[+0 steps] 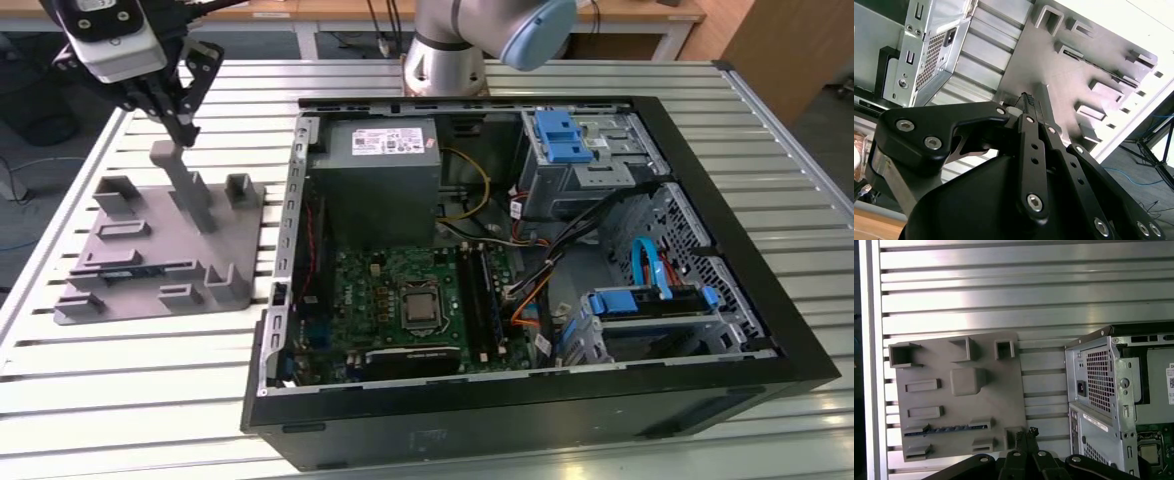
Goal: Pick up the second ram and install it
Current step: 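Reach for the second ram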
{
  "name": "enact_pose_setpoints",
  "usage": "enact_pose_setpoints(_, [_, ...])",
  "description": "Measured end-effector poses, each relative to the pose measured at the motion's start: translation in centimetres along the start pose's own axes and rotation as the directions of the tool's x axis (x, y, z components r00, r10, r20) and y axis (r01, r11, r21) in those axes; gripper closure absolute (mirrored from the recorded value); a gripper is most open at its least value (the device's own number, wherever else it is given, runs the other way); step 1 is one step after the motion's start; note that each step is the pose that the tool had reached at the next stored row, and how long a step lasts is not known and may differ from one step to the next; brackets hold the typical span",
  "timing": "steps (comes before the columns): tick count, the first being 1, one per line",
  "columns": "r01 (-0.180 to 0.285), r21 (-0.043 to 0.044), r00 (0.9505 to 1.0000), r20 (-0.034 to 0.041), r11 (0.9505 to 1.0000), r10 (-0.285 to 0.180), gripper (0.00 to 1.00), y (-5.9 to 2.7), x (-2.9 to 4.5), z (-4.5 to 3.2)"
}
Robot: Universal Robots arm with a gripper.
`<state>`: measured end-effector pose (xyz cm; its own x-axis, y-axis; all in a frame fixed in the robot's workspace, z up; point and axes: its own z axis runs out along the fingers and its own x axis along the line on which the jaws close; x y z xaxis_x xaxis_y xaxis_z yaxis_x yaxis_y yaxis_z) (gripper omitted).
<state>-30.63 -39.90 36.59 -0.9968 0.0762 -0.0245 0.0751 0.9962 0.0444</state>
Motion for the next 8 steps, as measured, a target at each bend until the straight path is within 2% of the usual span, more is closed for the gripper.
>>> enact_pose_setpoints(8, [0.000, 0.0001, 1.0000, -0.0001, 1.0000, 0.000, 0.90, -0.06, 0.57, 0.24])
